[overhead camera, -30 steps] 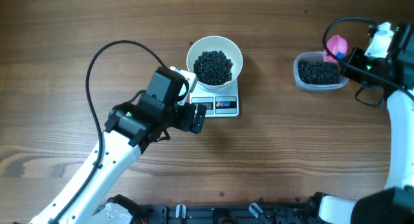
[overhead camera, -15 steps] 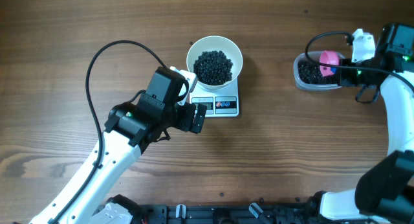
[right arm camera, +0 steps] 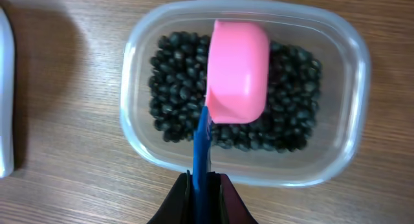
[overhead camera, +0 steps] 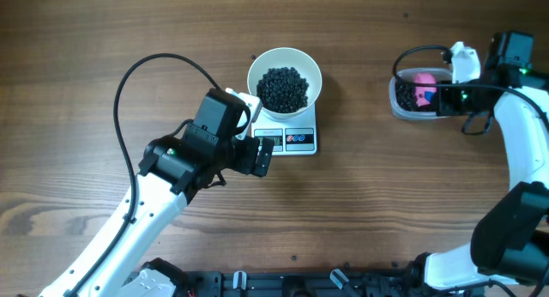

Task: Scoop item into bowl and weigh 150g on scale
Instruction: 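Dip the pink scoop into the black beans with the right gripper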

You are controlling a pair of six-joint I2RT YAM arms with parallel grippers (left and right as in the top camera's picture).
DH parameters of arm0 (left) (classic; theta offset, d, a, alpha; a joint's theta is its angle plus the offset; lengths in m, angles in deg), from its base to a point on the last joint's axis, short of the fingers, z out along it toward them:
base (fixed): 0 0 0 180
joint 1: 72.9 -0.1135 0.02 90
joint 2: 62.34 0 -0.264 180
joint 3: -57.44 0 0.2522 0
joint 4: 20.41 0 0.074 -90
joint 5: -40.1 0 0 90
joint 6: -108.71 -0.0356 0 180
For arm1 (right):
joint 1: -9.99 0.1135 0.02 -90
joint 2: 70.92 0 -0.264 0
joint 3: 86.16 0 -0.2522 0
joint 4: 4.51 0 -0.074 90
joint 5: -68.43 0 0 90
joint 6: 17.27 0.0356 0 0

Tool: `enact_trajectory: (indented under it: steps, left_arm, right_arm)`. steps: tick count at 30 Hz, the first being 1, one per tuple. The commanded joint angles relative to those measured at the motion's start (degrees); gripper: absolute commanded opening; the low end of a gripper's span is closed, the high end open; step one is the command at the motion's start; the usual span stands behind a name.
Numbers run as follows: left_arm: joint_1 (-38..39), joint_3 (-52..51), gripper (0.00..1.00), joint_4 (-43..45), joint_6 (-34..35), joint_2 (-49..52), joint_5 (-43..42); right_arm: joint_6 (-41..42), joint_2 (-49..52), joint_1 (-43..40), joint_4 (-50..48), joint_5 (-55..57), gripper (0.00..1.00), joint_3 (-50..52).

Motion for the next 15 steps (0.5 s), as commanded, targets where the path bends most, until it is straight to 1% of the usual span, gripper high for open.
enact_trajectory:
  steps: [1,13,15]
  left_arm:
    - [-0.17,1.11,1.0,0.0,-1.31,-0.42,-0.5]
    - [-0.17,1.11,1.0,0.0,-1.31,-0.42,-0.5]
    - [-0.17,1.11,1.0,0.0,-1.31,-0.42,-0.5]
  right_arm:
    - [-0.98,1.92,1.18,0.72,-5.2,0.05,-0.15]
    - [-0.87,1.79,1.16,1.6,-5.38,0.04,-0.15]
    - [0.5,1.7,1.16,1.6,-5.38,0.04,-0.15]
